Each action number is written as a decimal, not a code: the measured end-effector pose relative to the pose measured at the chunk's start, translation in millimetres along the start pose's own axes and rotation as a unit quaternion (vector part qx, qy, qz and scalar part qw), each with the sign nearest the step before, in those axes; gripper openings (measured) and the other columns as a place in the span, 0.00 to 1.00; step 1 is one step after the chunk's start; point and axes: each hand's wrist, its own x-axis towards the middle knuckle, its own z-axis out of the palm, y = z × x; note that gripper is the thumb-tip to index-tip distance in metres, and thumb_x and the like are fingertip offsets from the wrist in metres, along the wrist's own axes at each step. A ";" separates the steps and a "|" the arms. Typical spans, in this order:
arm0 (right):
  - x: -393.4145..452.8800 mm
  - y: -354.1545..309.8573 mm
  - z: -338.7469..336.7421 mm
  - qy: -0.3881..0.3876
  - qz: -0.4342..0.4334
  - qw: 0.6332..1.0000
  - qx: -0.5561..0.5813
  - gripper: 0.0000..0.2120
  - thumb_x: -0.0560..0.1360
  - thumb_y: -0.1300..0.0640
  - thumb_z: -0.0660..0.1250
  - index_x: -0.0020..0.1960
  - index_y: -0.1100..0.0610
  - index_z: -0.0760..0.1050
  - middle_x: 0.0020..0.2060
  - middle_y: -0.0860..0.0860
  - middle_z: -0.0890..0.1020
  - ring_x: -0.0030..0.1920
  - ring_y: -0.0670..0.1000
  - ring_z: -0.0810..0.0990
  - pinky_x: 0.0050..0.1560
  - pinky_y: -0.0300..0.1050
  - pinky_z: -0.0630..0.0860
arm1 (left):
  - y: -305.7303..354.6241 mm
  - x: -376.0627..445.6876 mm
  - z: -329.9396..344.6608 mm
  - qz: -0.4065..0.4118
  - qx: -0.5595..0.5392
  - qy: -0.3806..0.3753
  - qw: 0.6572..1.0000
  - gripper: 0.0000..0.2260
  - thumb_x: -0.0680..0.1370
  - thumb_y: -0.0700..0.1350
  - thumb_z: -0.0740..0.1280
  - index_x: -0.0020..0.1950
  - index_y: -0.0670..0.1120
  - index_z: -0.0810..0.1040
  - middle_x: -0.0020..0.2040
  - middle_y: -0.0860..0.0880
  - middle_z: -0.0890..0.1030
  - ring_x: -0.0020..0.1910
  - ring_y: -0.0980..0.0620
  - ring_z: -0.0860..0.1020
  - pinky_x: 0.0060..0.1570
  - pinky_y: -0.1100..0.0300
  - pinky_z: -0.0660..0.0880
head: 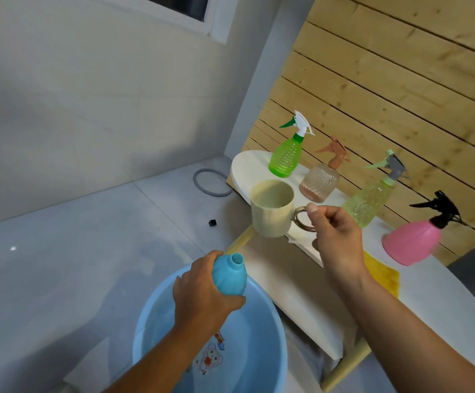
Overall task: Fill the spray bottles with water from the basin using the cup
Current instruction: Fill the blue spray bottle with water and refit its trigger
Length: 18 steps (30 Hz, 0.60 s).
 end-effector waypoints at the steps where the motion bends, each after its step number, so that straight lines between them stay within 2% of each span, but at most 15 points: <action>1: 11.1 3.3 5.3 0.003 0.037 0.999 0.012 0.10 0.78 0.49 0.72 0.43 0.53 0.77 0.34 0.45 0.78 0.31 0.45 0.75 0.34 0.42 0.72 | 0.2 2.0 0.0 0.002 -0.002 0.002 1.000 0.41 0.56 0.61 0.81 0.65 0.64 0.69 0.57 0.63 0.74 0.51 0.54 0.75 0.59 0.48 0.76; 3: 31.9 9.0 16.1 0.000 0.099 0.993 0.070 0.11 0.78 0.49 0.72 0.43 0.55 0.76 0.34 0.48 0.74 0.25 0.45 0.68 0.28 0.41 0.67 | 1.2 4.4 -0.4 0.003 -0.006 0.000 1.000 0.41 0.55 0.61 0.80 0.65 0.65 0.68 0.57 0.63 0.74 0.52 0.54 0.75 0.58 0.48 0.77; 6: 60.6 9.4 35.0 0.007 0.156 0.973 0.170 0.07 0.80 0.54 0.71 0.52 0.57 0.75 0.35 0.50 0.71 0.20 0.44 0.61 0.21 0.36 0.62 | 0.6 8.9 -1.3 0.005 -0.007 -0.004 1.000 0.41 0.55 0.62 0.79 0.65 0.66 0.68 0.57 0.63 0.74 0.53 0.54 0.76 0.58 0.49 0.77; 8: 76.1 7.6 46.4 0.014 0.192 0.959 0.206 0.05 0.80 0.57 0.71 0.50 0.56 0.75 0.36 0.51 0.72 0.20 0.43 0.62 0.21 0.35 0.62 | 0.2 11.0 -1.9 0.004 -0.011 -0.005 1.000 0.41 0.54 0.63 0.78 0.65 0.67 0.68 0.57 0.63 0.75 0.53 0.53 0.76 0.58 0.50 0.77; 11: 96.4 10.7 63.0 0.026 0.225 0.952 0.208 0.08 0.80 0.58 0.71 0.45 0.54 0.72 0.37 0.51 0.74 0.26 0.44 0.66 0.21 0.35 0.64 | -1.7 14.8 -2.5 0.007 -0.009 -0.005 1.000 0.40 0.55 0.62 0.78 0.66 0.66 0.68 0.57 0.62 0.76 0.53 0.54 0.76 0.58 0.50 0.78; 15: 107.3 21.1 77.7 0.040 0.235 0.951 0.195 0.07 0.80 0.58 0.71 0.54 0.56 0.73 0.38 0.51 0.76 0.32 0.46 0.69 0.21 0.35 0.66 | -3.7 17.8 -2.3 0.014 -0.013 -0.002 1.000 0.39 0.55 0.62 0.78 0.65 0.65 0.69 0.55 0.63 0.76 0.52 0.56 0.77 0.57 0.51 0.79; 18: 110.6 27.3 81.4 0.044 0.236 0.952 0.192 0.07 0.79 0.57 0.71 0.53 0.57 0.74 0.38 0.51 0.76 0.32 0.47 0.69 0.25 0.36 0.69 | -3.8 19.2 -1.9 0.016 -0.014 -0.006 1.000 0.38 0.55 0.62 0.79 0.63 0.66 0.69 0.54 0.63 0.76 0.51 0.57 0.77 0.57 0.51 0.79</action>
